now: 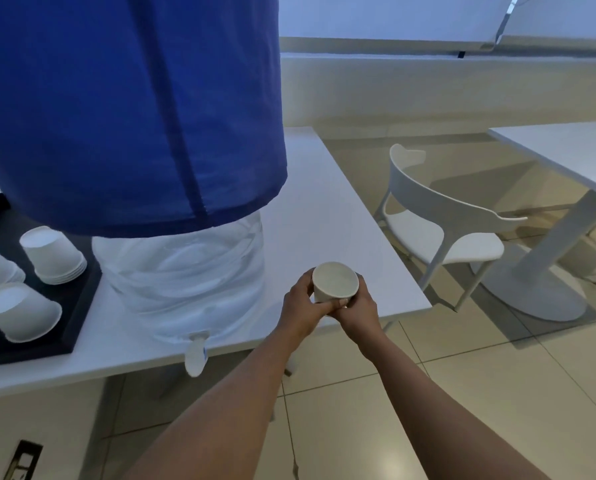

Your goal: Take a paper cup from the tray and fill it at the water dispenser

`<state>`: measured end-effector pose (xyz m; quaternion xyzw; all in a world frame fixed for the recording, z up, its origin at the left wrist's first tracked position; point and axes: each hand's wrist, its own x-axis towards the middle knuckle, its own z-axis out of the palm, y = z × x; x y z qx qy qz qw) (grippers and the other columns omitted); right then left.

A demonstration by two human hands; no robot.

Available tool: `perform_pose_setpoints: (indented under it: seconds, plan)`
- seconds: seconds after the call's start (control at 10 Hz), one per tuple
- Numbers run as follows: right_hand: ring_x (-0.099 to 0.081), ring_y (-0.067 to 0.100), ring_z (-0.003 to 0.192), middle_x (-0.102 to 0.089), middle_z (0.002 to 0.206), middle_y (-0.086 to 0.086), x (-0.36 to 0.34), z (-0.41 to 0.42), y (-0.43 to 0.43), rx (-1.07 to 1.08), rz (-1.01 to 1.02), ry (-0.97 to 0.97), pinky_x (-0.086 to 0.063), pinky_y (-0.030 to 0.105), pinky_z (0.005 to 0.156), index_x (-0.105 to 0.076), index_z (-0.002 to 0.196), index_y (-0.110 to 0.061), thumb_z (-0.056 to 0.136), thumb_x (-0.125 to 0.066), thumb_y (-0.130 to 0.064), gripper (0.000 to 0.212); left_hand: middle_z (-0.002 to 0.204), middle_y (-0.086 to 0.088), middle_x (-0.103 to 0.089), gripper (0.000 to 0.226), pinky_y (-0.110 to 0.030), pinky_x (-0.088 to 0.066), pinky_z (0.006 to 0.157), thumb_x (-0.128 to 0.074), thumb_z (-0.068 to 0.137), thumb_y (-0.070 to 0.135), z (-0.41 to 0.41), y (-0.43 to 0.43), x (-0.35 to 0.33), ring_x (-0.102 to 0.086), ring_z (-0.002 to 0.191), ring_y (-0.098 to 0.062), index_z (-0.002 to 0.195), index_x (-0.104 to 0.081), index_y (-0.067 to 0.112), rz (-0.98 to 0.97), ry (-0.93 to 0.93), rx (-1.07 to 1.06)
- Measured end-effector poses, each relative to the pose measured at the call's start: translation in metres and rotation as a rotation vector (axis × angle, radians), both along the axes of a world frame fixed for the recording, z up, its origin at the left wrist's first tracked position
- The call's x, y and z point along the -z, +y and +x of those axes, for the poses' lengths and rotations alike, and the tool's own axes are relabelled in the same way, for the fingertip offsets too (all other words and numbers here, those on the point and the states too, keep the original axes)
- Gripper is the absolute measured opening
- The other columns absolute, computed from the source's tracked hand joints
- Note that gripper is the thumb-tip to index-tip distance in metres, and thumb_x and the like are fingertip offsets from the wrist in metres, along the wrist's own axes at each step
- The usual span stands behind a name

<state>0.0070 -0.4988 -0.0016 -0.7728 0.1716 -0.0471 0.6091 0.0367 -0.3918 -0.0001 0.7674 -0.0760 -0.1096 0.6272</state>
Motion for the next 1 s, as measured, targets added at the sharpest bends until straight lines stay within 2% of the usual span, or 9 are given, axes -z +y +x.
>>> perform_pose_setpoints:
  seconds: [0.1,0.3,0.4,0.5,0.8,0.9,1.0]
  plan:
    - [-0.053,0.024,0.109,-0.057,0.123,0.007,0.006,0.016,-0.009,0.014,-0.009,0.006,-0.045,0.031,0.083,-0.04,0.129,-0.021,0.072,-0.074,-0.008,0.067,0.132,-0.004,-0.056,0.07,-0.029,-0.04,0.097,-0.078,0.069,0.016,0.017,-0.012,0.007,-0.049,0.122,-0.019,0.13,-0.044,0.02,0.018,0.012,-0.016]
    - [-0.054,0.024,0.111,-0.059,0.123,0.006,0.022,0.04,-0.021,0.045,0.002,0.035,-0.045,0.031,0.082,-0.04,0.129,-0.024,0.073,-0.072,-0.01,0.066,0.133,-0.005,-0.054,0.069,-0.031,-0.041,0.099,-0.077,0.07,0.014,0.04,-0.027,0.019,-0.047,0.123,-0.019,0.13,-0.043,0.02,0.019,0.058,-0.003]
    - [-0.054,0.025,0.112,-0.059,0.122,0.005,0.025,0.05,-0.025,0.041,0.001,0.039,-0.047,0.032,0.084,-0.041,0.129,-0.024,0.072,-0.072,-0.011,0.066,0.132,-0.006,-0.055,0.071,-0.041,-0.044,0.105,-0.078,0.069,0.018,0.047,-0.032,0.025,-0.047,0.125,-0.021,0.131,-0.042,0.021,-0.01,0.104,-0.05]
    - [-0.053,0.025,0.113,-0.057,0.123,0.005,0.029,0.055,-0.028,0.042,-0.009,0.039,-0.046,0.031,0.083,-0.04,0.129,-0.022,0.073,-0.073,-0.012,0.066,0.133,-0.007,-0.055,0.072,-0.046,-0.044,0.105,-0.077,0.07,0.02,0.05,-0.035,0.029,-0.047,0.126,-0.022,0.132,-0.041,0.02,-0.012,0.12,-0.076]
    - [-0.052,0.022,0.107,-0.056,0.125,0.007,0.036,0.054,-0.026,0.043,-0.042,0.063,-0.042,0.031,0.081,-0.04,0.13,-0.017,0.077,-0.068,-0.012,0.06,0.139,-0.006,-0.049,0.064,-0.032,-0.039,0.102,-0.069,0.079,0.025,0.043,-0.035,0.035,-0.045,0.127,-0.021,0.134,-0.038,0.017,0.059,0.149,-0.051]
    - [-0.051,0.026,0.118,-0.055,0.129,0.006,0.04,0.049,-0.024,0.05,-0.06,0.052,-0.045,0.033,0.087,-0.036,0.134,-0.019,0.076,-0.069,-0.012,0.068,0.143,-0.005,-0.044,0.061,-0.025,-0.036,0.096,-0.063,0.084,0.026,0.036,-0.032,0.039,-0.043,0.129,-0.02,0.137,-0.035,0.016,0.059,0.14,-0.042]
    - [-0.043,0.026,0.129,-0.048,0.14,0.006,0.039,0.039,-0.02,0.084,-0.045,0.071,-0.045,0.038,0.097,-0.019,0.144,-0.02,0.077,-0.07,-0.012,0.085,0.15,-0.003,-0.034,0.063,-0.032,-0.034,0.106,-0.057,0.087,0.03,0.025,-0.027,0.042,-0.037,0.135,-0.023,0.141,-0.027,0.018,0.089,0.146,-0.056]
